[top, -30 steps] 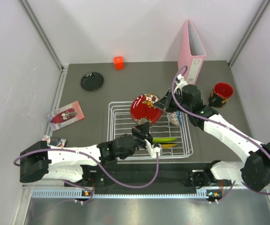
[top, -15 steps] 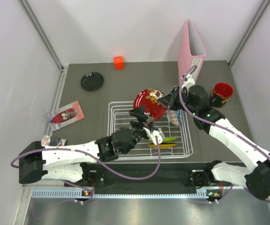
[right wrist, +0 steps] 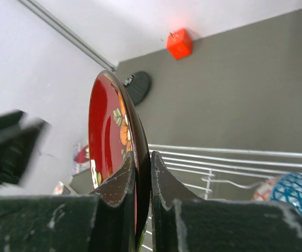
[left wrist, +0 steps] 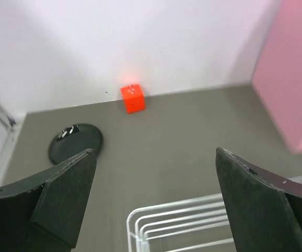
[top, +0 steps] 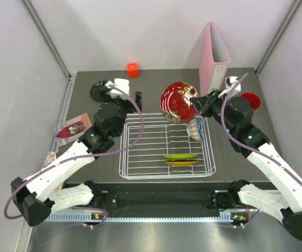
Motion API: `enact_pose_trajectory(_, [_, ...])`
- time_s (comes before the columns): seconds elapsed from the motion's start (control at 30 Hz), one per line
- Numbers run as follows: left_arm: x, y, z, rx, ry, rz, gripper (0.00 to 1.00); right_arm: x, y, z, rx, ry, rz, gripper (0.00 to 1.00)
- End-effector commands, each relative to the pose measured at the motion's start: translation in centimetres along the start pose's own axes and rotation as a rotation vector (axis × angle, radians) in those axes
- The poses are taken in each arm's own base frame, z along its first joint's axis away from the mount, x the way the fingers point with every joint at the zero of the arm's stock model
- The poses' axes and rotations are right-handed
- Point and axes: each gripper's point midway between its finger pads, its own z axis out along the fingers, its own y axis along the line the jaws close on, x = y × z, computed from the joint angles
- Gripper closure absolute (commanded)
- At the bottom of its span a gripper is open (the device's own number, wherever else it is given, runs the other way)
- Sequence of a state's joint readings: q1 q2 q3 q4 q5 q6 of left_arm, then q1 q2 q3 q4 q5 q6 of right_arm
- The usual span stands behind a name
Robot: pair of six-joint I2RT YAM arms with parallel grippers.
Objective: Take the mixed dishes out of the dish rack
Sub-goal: Place the plate at the center of the board.
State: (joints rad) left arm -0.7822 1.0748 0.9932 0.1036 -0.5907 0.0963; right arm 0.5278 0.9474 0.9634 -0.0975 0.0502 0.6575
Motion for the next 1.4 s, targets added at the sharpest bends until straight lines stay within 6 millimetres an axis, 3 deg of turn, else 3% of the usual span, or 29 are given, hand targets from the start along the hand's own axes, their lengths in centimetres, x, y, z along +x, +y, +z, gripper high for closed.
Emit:
enact_pose_trajectory(0.0, [-3.3,3.6,-0.5,-0.134,-0.077,-0.353,0.01,-1.8,0.9,-0.9,-0.016,-0.044,-0.04,1.0])
enact_pose_trajectory(0.1, [-3.1,3.2,0.6,-0.046,-0.035,-0.527,0.01,-0.8,1.2,-0.3,-0.044,-0.011,-0.03,1.0])
enact_pose_trajectory(0.13, [-1.8,2.7,1.1,-0.019,0.029,-0.564,0.01,-0.2,1.0,-0.2,-0.046,0.002,-0.025,1.0])
enact_pose_trajectory(0.17, [-1.9,3.7,1.7,-0.028,0.038,-0.691,0.01,-0.2,1.1,0.0,-0.058,-0.001,-0.014,1.0])
enact_pose_trajectory(0.23, [-0.4,1.7,2.4,0.102,0.148,-0.815,0.01,0.3,0.8,0.3,-0.055,0.005,-0.011,1.0])
enact_pose_trajectory(0.27, [0.1,3.0,3.3,0.083,0.174,-0.946,0.01,0.4,0.8,0.6,-0.055,0.008,-0.02,1.0])
enact_pose_trajectory(0.3, [0.3,0.6,2.7,0.247,0.263,-1.018,0.01,0.3,0.7,0.6,-0.051,0.003,-0.023,1.0])
enact_pose_trajectory(0.33, [1.9,0.3,3.6,0.265,0.327,-1.08,0.01,0.2,0.5,0.7,-0.047,-0.002,-0.03,1.0])
enact_pose_trajectory(0.37, [2.0,0.3,4.2,0.303,0.341,-1.169,0.01,0.1,0.3,0.9,-0.043,-0.005,-0.035,1.0])
enact_pose_trajectory(0.4, [3.0,-0.9,4.3,0.374,0.407,-1.203,0.01,-0.2,0.4,0.9,-0.047,-0.013,-0.036,1.0])
enact_pose_trajectory(0.47, [2.3,-2.0,4.6,0.481,0.395,-1.271,0.01,-0.4,0.3,1.3,-0.048,-0.016,-0.037,1.0])
enact_pose_trajectory(0.5, [3.1,-2.6,5.0,0.508,0.428,-1.307,0.01,0.1,0.4,1.4,-0.059,0.004,-0.039,1.0])
enact_pose_trajectory(0.6, [2.3,-4.1,4.4,0.663,0.44,-1.374,0.05,0.4,0.0,2.6,-0.055,0.012,-0.038,1.0])
enact_pose_trajectory(0.7, [2.6,-5.4,3.7,0.724,0.487,-1.362,0.14,1.0,-0.1,3.9,-0.077,0.033,-0.015,1.0])
enact_pose_trajectory(0.73, [2.5,-5.7,3.5,0.741,0.489,-1.346,0.27,1.2,0.1,4.2,-0.09,0.043,-0.004,1.0])
enact_pose_trajectory(0.8, [2.7,-6.2,3.0,0.763,0.496,-1.328,0.45,1.7,0.0,5.1,-0.093,0.056,0.004,1.0])
enact_pose_trajectory(0.83, [2.9,-6.3,2.9,0.765,0.492,-1.326,0.65,1.7,0.2,5.3,-0.103,0.062,0.01,1.0])
enact_pose_trajectory(0.9, [3.3,-6.3,2.8,0.76,0.497,-1.317,0.74,2.1,0.3,6.1,-0.111,0.075,0.018,1.0])
enact_pose_trajectory(0.93, [3.4,-6.4,2.8,0.763,0.498,-1.312,0.71,2.3,0.5,6.2,-0.123,0.084,0.03,1.0])
enact_pose_trajectory(0.97, [3.4,-6.7,2.6,0.778,0.499,-1.295,0.52,2.2,0.6,6.4,-0.128,0.082,0.031,1.0])
enact_pose_trajectory(1.07, [4.0,-7.4,2.3,0.787,0.524,-1.267,0.24,2.3,1.1,6.6,-0.151,0.086,0.05,1.0])
enact_pose_trajectory(1.2, [4.7,-7.4,2.2,0.76,0.529,-1.225,0.16,1.6,1.4,6.4,-0.152,0.073,0.047,1.0])
enact_pose_trajectory(1.37, [5.1,-7.1,2.2,0.734,0.522,-1.18,0.17,0.9,1.9,5.9,-0.16,0.06,0.04,1.0])
